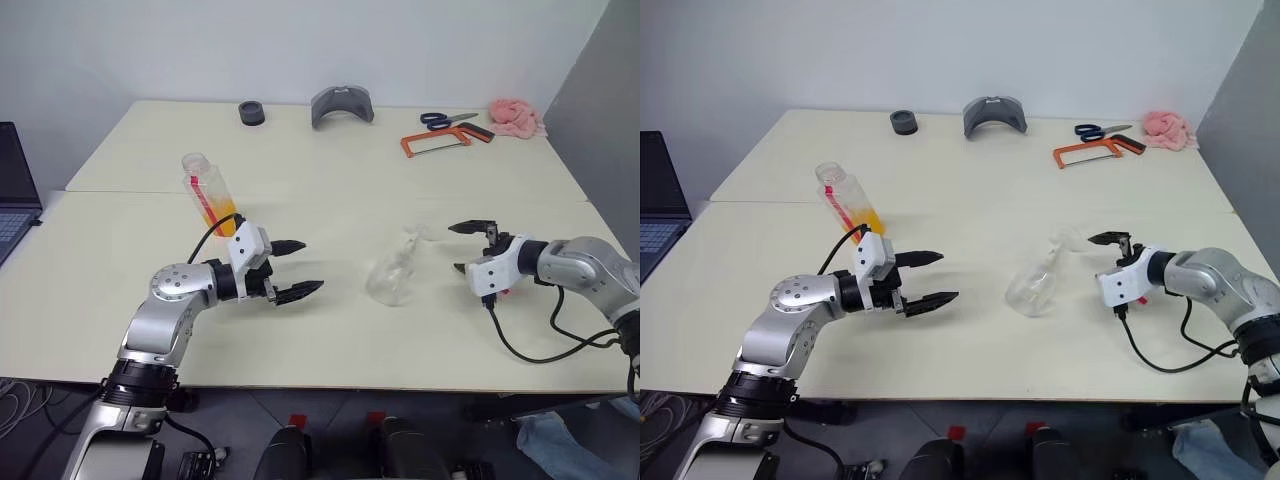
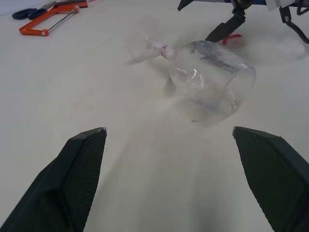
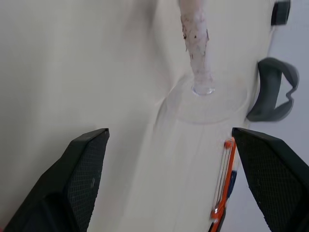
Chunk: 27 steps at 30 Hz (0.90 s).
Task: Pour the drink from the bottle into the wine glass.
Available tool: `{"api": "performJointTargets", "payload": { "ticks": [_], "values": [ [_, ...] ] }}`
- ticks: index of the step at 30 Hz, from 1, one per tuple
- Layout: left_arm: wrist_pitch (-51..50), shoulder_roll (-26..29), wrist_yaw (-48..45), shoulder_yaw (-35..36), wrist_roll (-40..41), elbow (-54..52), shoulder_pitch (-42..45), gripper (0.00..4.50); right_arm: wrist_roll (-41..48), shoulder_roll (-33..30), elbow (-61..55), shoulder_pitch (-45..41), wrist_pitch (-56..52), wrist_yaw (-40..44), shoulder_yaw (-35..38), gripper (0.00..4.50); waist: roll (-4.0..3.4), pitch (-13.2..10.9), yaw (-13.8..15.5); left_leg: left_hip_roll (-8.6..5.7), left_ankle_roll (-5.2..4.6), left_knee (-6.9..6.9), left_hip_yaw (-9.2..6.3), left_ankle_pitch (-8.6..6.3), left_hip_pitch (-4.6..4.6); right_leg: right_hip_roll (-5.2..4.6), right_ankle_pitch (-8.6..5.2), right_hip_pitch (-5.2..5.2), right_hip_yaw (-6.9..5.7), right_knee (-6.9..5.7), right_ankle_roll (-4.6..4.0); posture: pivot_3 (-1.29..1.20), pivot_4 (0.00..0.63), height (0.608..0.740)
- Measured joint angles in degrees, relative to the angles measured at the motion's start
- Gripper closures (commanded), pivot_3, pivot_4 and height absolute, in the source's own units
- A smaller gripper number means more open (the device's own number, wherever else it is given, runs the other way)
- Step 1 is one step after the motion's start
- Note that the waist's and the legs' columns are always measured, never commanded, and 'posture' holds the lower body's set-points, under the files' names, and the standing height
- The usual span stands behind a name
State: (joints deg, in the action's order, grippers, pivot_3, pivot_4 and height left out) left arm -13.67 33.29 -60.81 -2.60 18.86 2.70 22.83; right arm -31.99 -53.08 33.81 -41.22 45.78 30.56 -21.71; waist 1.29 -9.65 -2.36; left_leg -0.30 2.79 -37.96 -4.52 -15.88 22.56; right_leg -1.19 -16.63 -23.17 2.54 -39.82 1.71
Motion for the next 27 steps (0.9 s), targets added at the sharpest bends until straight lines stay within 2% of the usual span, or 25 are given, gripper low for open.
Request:
{"api": "performJointTargets", "payload": {
  "ticks": [11,16,27],
  "values": [
    [-0.02,1.14,0.06,0.24,0.01,0.0,-1.12,0.0,-2.43,3.47,2.67,-1.92,4.67,-0.51,-1.78,0.16,-0.01,-0.01,0.03,0.02,0.0,-0.01,-0.01,0.0,0.01,-0.06,0.0,0.0,0.01,-0.03,-0.01,0.0,0.15,0.74],
    [0.06,1.3,-0.06,0.23,-0.02,-0.02,-1.15,0.0,-5.54,6.26,5.06,-6.45,4.61,-1.25,-2.73,0.16,-0.03,-0.02,-0.38,0.0,0.01,-0.01,-0.01,0.0,-0.01,-0.03,0.0,-0.01,-0.01,-0.06,-0.01,0.0,0.15,0.74],
    [0.11,1.31,-0.13,0.21,-0.09,0.06,-0.73,0.0,-15.93,13.7,12.19,-11.95,0.72,-12.63,-7.21,0.16,-0.04,-0.02,-0.84,-0.01,0.07,-0.02,-0.02,0.04,-0.01,-0.06,0.0,-0.02,0.01,-0.09,-0.02,0.0,0.15,0.74]
  ]
}}
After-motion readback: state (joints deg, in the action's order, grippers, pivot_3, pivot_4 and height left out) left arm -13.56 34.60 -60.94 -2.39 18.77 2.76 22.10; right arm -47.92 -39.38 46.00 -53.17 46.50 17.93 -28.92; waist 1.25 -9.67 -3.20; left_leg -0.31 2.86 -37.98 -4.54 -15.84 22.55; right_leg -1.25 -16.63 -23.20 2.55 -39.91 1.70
